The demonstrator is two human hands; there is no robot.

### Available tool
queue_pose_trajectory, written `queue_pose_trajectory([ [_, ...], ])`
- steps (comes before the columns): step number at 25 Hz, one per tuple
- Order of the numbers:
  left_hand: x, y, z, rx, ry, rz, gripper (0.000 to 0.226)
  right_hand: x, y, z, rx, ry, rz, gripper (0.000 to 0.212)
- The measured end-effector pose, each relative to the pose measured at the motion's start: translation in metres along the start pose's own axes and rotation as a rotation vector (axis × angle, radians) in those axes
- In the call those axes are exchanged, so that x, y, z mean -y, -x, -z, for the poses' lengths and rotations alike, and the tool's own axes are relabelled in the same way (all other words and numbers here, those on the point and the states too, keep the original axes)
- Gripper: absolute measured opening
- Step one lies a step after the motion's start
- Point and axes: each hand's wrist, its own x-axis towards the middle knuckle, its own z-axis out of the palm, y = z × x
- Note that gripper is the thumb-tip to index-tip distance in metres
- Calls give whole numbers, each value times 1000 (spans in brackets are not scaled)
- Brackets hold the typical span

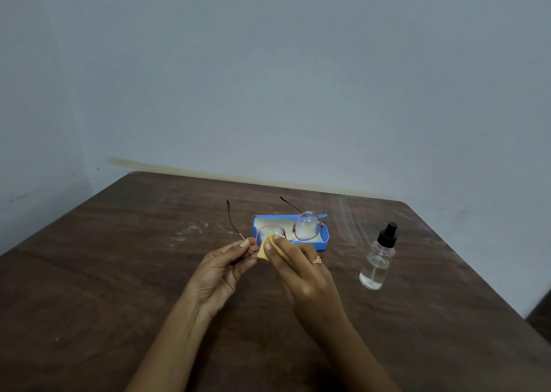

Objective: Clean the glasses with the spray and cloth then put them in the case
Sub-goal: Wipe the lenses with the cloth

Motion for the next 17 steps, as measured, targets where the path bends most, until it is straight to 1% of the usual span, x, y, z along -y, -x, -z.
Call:
queue_pose_trajectory([
  [5,-2,-1,1,-35,42,20,27,-9,0,3,-14,26,-31,30],
  [8,-2,-1,0,-33,29,29,19,-11,-11,5,-57,36,-64,27],
  [12,0,-3,2,-23,6,9,19,-5,-25,3,-80,7,-51,24],
  [17,0,-2,2,5,0,-33,9,6,-21,0,-2,5,16,26],
])
